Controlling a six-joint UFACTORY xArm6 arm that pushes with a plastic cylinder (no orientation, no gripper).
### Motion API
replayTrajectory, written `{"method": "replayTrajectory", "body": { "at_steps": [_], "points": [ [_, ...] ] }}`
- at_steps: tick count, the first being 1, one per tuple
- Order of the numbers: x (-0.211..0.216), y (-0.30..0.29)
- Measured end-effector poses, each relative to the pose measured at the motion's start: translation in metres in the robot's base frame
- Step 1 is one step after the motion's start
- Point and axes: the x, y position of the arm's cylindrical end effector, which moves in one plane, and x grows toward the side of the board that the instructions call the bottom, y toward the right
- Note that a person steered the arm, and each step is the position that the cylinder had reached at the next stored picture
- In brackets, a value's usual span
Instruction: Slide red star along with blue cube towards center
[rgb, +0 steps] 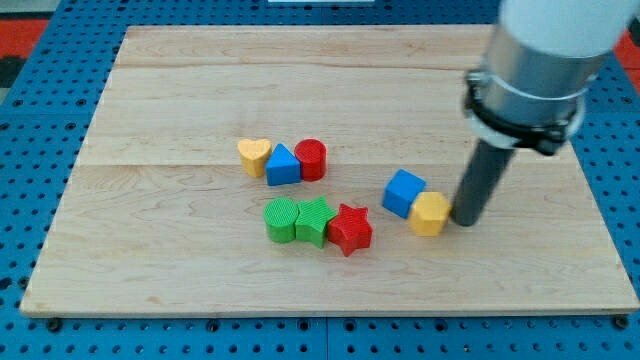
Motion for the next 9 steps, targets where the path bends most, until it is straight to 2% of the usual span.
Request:
{"method": "replayTrajectory", "body": {
  "at_steps": [1, 2, 3, 5, 6, 9],
  "points": [
    [-0.023, -0.031],
    [-0.018, -0.039],
    [0.010, 0.016],
    [0.057, -0.088],
    [0.068, -0.111],
    [-0.018, -0.100]
  ]
}}
